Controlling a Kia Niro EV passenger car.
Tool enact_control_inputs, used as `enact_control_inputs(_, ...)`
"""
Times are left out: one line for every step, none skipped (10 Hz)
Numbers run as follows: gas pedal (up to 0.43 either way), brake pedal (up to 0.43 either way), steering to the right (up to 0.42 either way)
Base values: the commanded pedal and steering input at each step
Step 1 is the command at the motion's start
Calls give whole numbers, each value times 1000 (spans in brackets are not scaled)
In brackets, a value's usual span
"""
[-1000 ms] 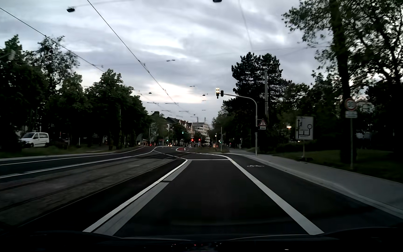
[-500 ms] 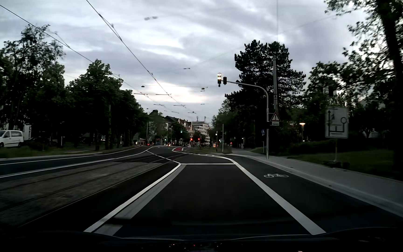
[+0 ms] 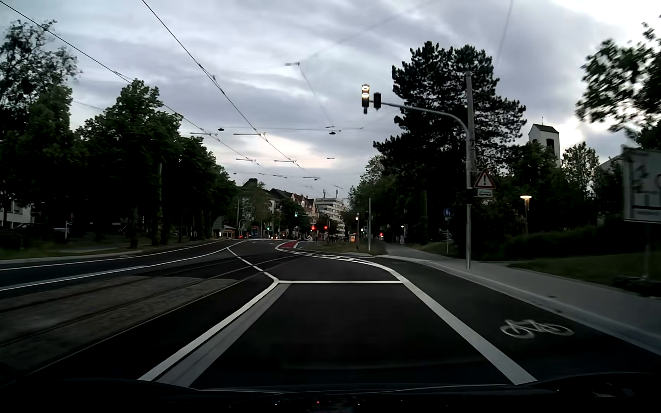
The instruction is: Follow the waypoints while adhering to traffic rules and regulations
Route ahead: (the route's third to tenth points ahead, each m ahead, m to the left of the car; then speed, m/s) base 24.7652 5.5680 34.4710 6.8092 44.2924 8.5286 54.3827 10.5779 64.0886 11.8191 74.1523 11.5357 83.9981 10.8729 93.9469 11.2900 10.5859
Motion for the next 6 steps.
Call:
enact_control_inputs(8,0,-5)
enact_control_inputs(20,0,-9)
enact_control_inputs(20,0,-12)
enact_control_inputs(20,0,-16)
enact_control_inputs(28,0,-22)
enact_control_inputs(28,0,-30)
